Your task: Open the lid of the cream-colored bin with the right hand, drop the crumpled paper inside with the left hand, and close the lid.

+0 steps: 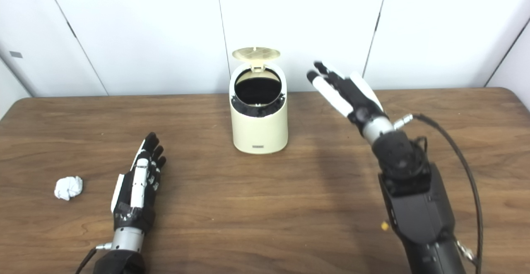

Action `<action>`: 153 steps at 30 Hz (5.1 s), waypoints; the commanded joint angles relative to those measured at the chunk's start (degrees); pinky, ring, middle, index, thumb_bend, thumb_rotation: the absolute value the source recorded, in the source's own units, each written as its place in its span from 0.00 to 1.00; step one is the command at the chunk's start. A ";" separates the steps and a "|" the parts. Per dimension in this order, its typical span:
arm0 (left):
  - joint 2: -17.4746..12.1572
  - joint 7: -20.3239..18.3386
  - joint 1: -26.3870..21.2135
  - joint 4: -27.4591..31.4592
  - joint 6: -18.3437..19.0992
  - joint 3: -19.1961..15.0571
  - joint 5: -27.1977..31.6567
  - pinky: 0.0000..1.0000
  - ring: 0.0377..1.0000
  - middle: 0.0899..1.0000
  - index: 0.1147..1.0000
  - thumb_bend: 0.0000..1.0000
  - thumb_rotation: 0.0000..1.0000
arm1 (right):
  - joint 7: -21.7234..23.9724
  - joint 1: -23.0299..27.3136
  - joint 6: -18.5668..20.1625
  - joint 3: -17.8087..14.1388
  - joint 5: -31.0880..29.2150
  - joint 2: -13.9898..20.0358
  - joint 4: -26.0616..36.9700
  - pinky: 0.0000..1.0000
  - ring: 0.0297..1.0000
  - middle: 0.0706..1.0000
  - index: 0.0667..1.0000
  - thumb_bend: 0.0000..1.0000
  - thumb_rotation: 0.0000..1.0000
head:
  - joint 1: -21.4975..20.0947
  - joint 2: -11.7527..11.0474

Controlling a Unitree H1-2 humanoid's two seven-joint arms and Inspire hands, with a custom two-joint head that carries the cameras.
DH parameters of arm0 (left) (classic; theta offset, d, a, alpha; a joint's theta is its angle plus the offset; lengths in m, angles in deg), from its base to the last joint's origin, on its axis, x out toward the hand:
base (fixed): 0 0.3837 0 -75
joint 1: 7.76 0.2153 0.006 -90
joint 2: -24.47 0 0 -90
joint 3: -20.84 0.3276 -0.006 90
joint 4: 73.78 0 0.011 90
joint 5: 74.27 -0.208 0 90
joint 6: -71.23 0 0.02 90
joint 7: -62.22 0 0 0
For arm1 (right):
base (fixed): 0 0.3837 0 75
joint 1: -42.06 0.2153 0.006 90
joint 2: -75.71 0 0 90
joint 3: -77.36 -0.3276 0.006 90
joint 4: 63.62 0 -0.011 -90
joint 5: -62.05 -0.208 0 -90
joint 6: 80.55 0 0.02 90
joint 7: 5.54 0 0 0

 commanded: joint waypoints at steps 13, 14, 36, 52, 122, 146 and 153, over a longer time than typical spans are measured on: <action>-1.28 -1.48 0.25 0.93 -0.83 -0.44 0.78 1.00 1.00 1.00 1.00 0.24 0.85 | -9.74 -7.87 -12.99 -10.07 -17.77 -7.52 -0.57 1.00 0.99 0.98 0.96 0.55 0.95 | -0.80 0.74; -1.34 -1.49 0.26 0.98 -0.72 -0.42 0.76 1.00 1.00 1.00 1.00 0.25 0.85 | -10.25 -8.12 -13.31 -10.90 -19.06 -8.16 -1.31 1.00 0.98 0.97 0.97 0.56 0.94 | -0.76 0.78; -1.92 -1.51 0.27 1.95 0.36 -0.72 1.49 1.00 1.00 1.00 1.00 0.26 0.85 | -13.87 -16.25 -18.22 -9.32 -22.22 -9.68 -2.33 1.00 0.98 0.98 0.96 0.52 0.99 | -0.16 2.02; -1.89 -1.19 0.17 2.27 1.21 -0.48 1.08 1.00 1.00 1.00 1.00 0.26 0.86 | -13.99 -19.11 -20.81 -8.59 -20.58 -7.26 -2.72 1.00 0.99 0.99 0.98 0.51 1.00 | 3.87 3.03; -29.22 -9.56 -6.79 20.67 30.07 0.17 -36.84 0.81 0.88 0.86 0.83 0.97 0.07 | -11.32 -17.99 -5.81 -9.78 -29.67 -3.29 6.59 1.00 0.99 1.00 1.00 0.37 1.00 | 27.51 -0.17; -34.64 -22.22 -5.34 15.12 30.04 -0.51 -59.16 0.73 0.86 0.86 0.80 0.96 0.02 | -11.04 -17.79 -5.88 -9.76 -30.74 -4.02 5.27 1.00 0.98 0.97 0.99 0.38 1.00 | 26.51 -0.80; -34.26 -24.96 -5.89 13.89 30.04 -0.50 -61.01 0.71 0.84 0.84 0.78 0.93 0.01 | -10.94 -17.68 -5.23 -10.45 -31.95 -4.15 5.51 1.00 0.96 0.95 0.97 0.37 1.00 | 26.54 -0.75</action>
